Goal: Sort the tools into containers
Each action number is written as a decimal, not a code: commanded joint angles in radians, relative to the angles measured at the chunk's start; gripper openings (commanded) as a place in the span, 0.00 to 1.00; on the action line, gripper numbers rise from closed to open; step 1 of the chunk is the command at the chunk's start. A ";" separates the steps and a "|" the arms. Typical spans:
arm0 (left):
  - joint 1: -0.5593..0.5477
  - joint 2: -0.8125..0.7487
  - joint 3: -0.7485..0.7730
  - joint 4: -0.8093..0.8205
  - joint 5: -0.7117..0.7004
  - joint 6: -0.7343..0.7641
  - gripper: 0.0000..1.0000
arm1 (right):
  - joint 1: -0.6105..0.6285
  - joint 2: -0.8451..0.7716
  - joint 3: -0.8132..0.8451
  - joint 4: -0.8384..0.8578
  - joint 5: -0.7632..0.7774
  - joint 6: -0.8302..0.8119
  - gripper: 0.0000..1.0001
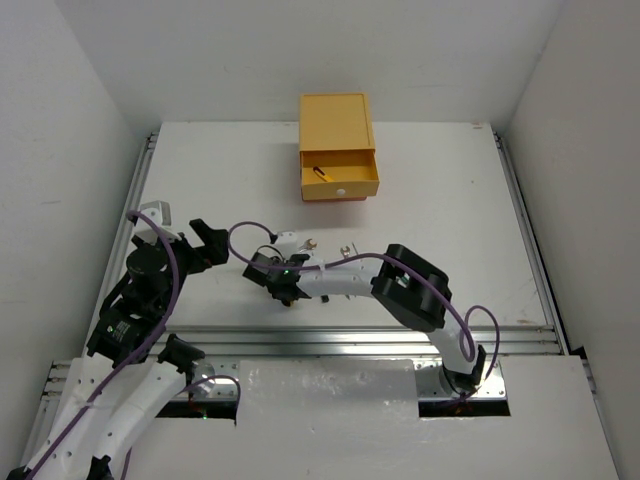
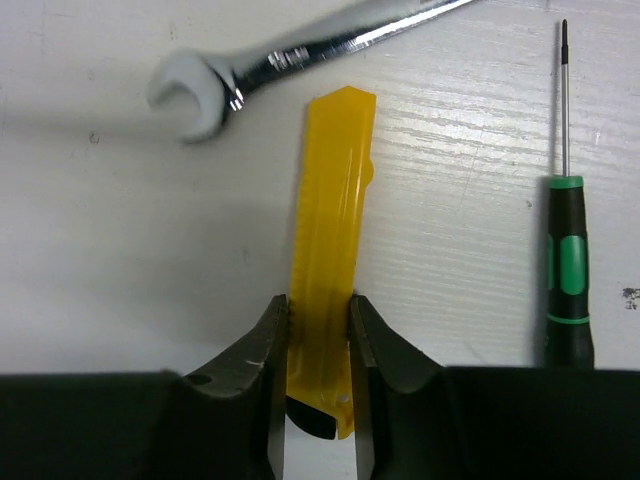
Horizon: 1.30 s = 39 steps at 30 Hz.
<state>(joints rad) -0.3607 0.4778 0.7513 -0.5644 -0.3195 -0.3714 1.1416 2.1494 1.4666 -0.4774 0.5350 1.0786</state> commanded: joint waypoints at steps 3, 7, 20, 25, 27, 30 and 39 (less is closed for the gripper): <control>-0.004 0.001 0.006 0.049 0.013 0.011 1.00 | 0.000 -0.055 -0.052 0.033 -0.001 0.043 0.14; -0.004 -0.001 0.006 0.049 0.014 0.011 1.00 | 0.001 -0.126 -0.081 0.062 -0.007 0.018 0.08; -0.004 -0.018 0.008 0.049 0.004 0.009 1.00 | -0.110 -0.591 -0.210 0.195 0.000 -0.138 0.07; -0.004 -0.019 0.008 0.046 -0.004 0.009 1.00 | -0.285 -0.573 -0.050 0.183 -0.027 -0.102 0.07; -0.004 -0.019 0.008 0.046 -0.004 0.008 1.00 | -0.307 -0.551 0.003 0.183 0.061 -0.086 0.09; -0.004 -0.015 0.006 0.050 0.008 0.012 1.00 | -0.339 -0.507 0.087 0.184 0.165 -0.025 0.09; -0.003 -0.002 0.006 0.055 0.025 0.017 1.00 | -0.440 -0.320 0.355 0.018 0.287 0.280 0.13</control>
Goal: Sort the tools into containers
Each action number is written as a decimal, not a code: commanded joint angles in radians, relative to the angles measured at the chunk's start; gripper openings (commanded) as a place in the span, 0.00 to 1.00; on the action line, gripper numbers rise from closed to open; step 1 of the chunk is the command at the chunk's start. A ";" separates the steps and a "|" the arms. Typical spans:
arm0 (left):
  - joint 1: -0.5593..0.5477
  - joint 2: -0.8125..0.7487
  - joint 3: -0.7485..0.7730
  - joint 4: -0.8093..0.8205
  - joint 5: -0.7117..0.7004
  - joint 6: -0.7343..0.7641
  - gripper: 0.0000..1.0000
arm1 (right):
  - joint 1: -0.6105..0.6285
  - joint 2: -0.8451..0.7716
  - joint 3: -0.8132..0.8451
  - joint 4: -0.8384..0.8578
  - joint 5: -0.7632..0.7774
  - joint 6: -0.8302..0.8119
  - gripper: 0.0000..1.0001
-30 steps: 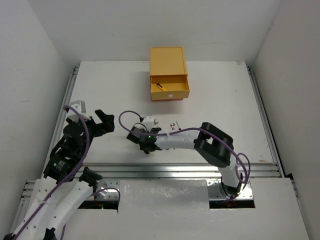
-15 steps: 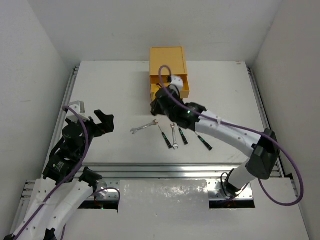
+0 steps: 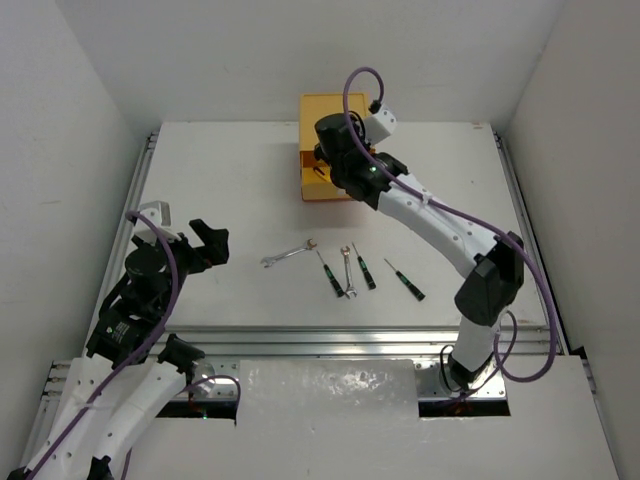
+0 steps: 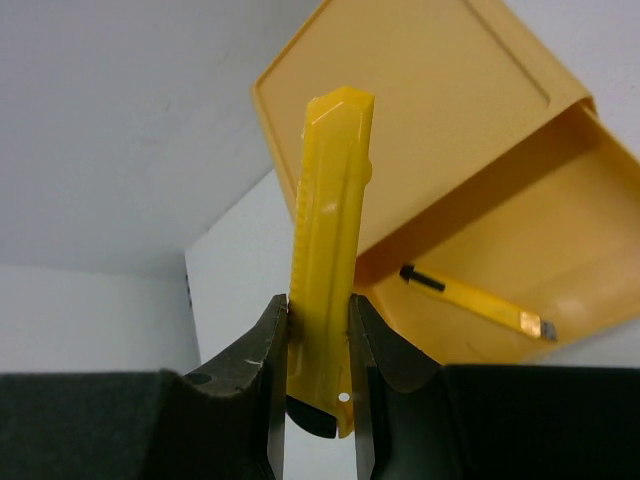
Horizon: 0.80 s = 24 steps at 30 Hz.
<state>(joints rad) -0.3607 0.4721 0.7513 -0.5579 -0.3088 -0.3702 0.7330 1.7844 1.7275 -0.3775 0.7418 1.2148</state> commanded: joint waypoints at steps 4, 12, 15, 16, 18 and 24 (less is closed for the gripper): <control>-0.004 0.002 0.005 0.052 0.022 0.017 1.00 | -0.069 0.096 0.121 -0.092 0.050 0.164 0.17; -0.003 0.000 0.005 0.055 0.028 0.020 1.00 | -0.084 0.115 0.093 -0.093 0.021 0.210 0.24; -0.004 -0.003 0.003 0.055 0.027 0.020 1.00 | -0.084 0.118 0.096 -0.095 0.008 0.207 0.27; -0.003 -0.001 0.003 0.055 0.027 0.020 1.00 | -0.083 0.116 0.096 -0.092 0.005 0.204 0.29; -0.004 -0.001 0.003 0.055 0.027 0.020 1.00 | -0.084 0.112 0.090 -0.095 0.002 0.201 0.30; -0.004 -0.006 0.003 0.053 0.023 0.019 1.00 | -0.084 0.072 0.015 -0.063 0.001 0.201 0.37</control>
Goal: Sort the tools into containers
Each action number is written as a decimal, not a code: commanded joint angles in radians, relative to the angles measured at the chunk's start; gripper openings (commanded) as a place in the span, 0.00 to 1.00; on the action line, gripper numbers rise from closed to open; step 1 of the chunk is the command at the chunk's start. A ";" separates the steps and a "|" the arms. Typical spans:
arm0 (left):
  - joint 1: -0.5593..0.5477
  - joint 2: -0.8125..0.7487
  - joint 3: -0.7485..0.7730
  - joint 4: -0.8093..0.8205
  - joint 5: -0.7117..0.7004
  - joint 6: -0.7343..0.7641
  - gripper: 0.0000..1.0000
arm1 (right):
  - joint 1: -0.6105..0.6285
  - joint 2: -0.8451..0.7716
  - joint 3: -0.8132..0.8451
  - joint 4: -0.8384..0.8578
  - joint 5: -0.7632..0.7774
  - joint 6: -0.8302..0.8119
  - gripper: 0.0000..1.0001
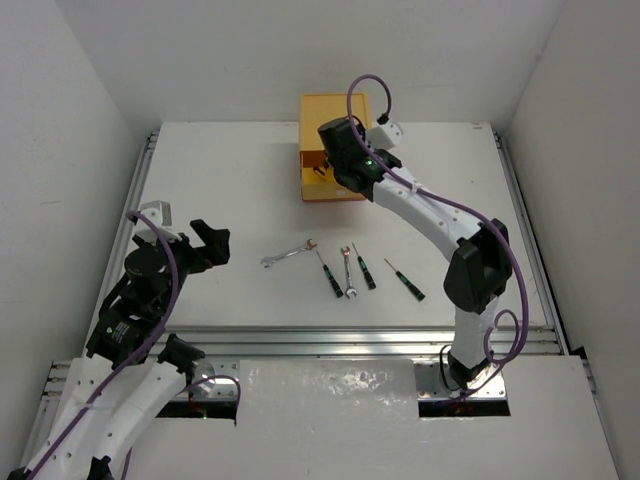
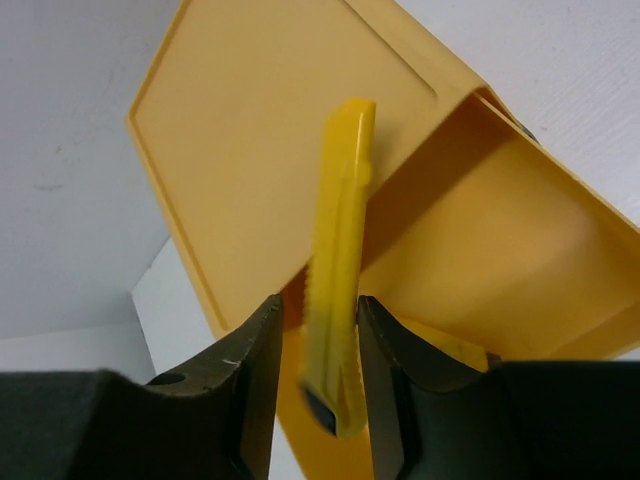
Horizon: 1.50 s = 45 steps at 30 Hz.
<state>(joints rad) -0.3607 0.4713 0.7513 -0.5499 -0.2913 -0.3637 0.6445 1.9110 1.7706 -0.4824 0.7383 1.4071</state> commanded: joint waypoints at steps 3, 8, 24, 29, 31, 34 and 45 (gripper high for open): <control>-0.003 -0.005 0.003 0.045 0.004 0.012 1.00 | 0.006 -0.050 -0.020 0.045 -0.002 -0.008 0.40; -0.003 -0.003 0.005 0.045 0.004 0.012 1.00 | 0.004 -0.018 0.047 0.080 -0.048 -0.086 0.56; -0.004 -0.005 0.005 0.044 0.006 0.012 1.00 | 0.006 -0.467 -0.552 0.326 -0.456 -0.572 0.18; -0.003 -0.011 0.003 0.045 0.006 0.012 1.00 | 0.006 -0.517 -0.684 0.306 -0.406 -0.687 0.28; -0.003 -0.010 0.003 0.044 0.004 0.012 1.00 | 0.004 -0.463 -0.665 0.286 -0.378 -0.741 0.34; -0.003 -0.011 0.003 0.044 0.003 0.012 1.00 | 0.004 -0.362 -0.590 0.269 -0.396 -0.818 0.37; -0.003 0.004 0.005 0.042 -0.006 0.011 1.00 | 0.004 -0.181 -0.425 0.337 -0.418 -0.889 0.47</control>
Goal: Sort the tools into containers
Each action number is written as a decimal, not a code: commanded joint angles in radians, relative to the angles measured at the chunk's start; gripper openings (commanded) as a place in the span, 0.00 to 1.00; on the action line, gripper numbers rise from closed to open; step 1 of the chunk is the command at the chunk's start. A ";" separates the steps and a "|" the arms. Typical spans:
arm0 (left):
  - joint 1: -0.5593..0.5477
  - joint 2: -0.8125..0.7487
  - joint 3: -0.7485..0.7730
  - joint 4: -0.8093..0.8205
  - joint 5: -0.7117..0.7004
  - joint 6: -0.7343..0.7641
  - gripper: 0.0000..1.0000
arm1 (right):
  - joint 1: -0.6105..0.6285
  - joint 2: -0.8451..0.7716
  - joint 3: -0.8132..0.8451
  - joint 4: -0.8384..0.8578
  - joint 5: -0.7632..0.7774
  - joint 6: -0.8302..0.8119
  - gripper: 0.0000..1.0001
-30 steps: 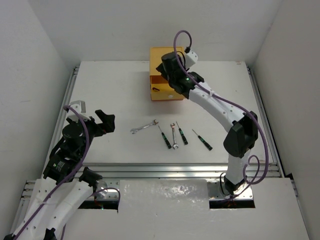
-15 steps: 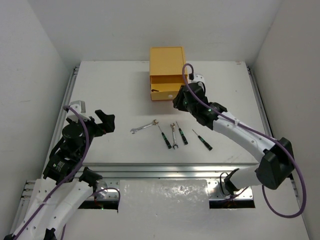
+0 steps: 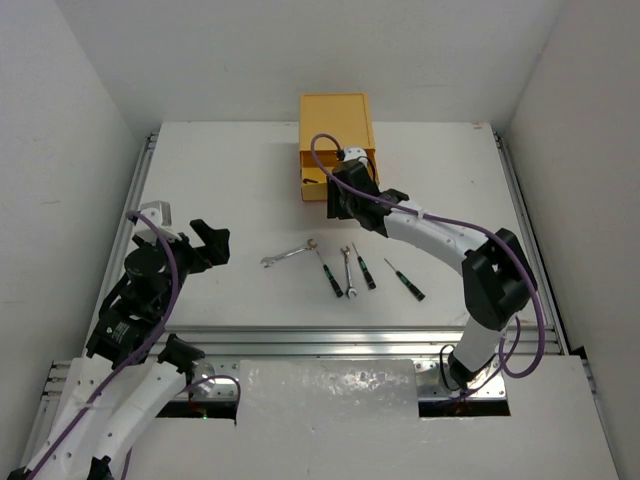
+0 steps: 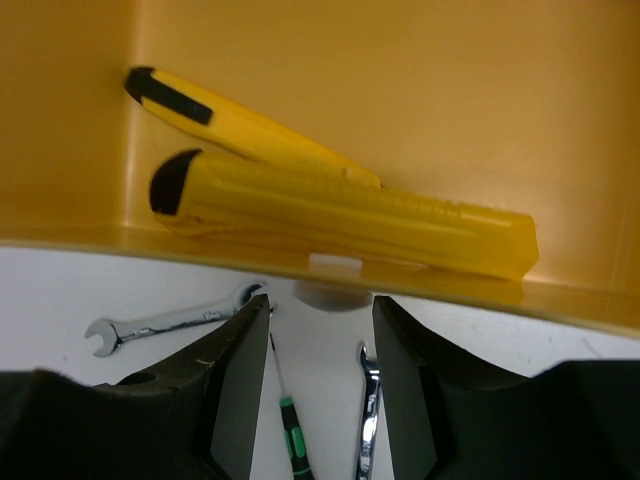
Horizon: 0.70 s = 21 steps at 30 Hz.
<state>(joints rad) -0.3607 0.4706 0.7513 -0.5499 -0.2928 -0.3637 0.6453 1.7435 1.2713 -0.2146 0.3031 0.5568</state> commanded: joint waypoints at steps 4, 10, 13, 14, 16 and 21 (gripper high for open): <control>-0.003 0.005 0.003 0.044 -0.003 0.011 1.00 | 0.004 0.014 0.103 0.083 0.047 -0.058 0.47; -0.003 0.002 0.003 0.042 -0.003 0.011 1.00 | 0.004 0.063 0.166 0.100 0.085 -0.057 0.46; -0.003 0.000 0.003 0.042 -0.003 0.011 1.00 | 0.004 0.086 0.203 0.093 0.099 -0.066 0.45; -0.003 0.002 0.003 0.042 -0.003 0.011 1.00 | 0.004 0.094 0.210 0.095 0.103 -0.070 0.45; -0.003 0.000 0.003 0.042 -0.002 0.011 1.00 | 0.004 0.108 0.243 0.089 0.116 -0.087 0.45; -0.004 -0.003 0.003 0.044 0.001 0.011 1.00 | -0.003 0.169 0.309 0.083 0.133 -0.132 0.45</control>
<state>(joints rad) -0.3607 0.4713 0.7513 -0.5499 -0.2939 -0.3637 0.6437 1.8912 1.5043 -0.1802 0.4126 0.4683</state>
